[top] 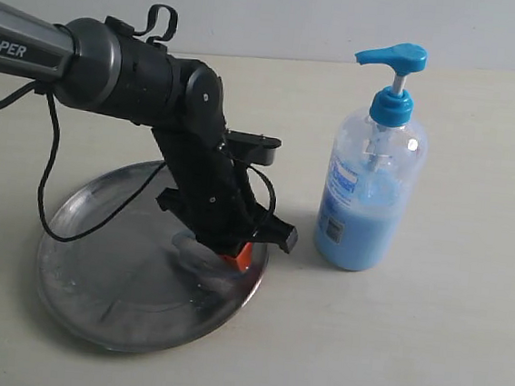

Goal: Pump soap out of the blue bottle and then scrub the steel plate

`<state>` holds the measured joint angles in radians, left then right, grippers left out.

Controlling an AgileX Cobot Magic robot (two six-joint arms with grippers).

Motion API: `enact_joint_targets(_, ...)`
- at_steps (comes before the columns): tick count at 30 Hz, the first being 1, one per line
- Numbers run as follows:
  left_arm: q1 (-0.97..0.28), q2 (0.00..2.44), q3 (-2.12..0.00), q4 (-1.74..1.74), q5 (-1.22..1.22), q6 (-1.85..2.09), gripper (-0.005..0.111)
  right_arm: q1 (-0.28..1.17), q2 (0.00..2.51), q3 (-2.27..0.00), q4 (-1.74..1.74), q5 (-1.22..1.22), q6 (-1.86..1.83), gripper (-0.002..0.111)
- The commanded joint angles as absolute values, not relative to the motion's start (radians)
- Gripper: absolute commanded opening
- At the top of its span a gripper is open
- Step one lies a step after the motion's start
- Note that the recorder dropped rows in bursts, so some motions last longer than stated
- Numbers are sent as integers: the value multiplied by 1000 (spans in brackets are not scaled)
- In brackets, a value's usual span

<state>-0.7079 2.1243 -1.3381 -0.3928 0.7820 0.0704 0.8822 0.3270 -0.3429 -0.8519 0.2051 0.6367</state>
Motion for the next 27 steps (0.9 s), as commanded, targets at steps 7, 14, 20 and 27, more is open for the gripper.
enact_joint_targets(7,-709,2138,-1339,-324,671,63,0,884,326,-337,-857,196,630,0)
enact_joint_targets(14,-703,2153,-1339,-208,681,9,0,884,326,-337,-857,196,630,0)
enact_joint_targets(20,-668,2153,-1339,-106,764,-43,0,884,326,-337,-857,196,630,0)
enact_joint_targets(27,-645,2095,-1357,-47,783,-41,0,884,326,-337,-857,196,628,0)
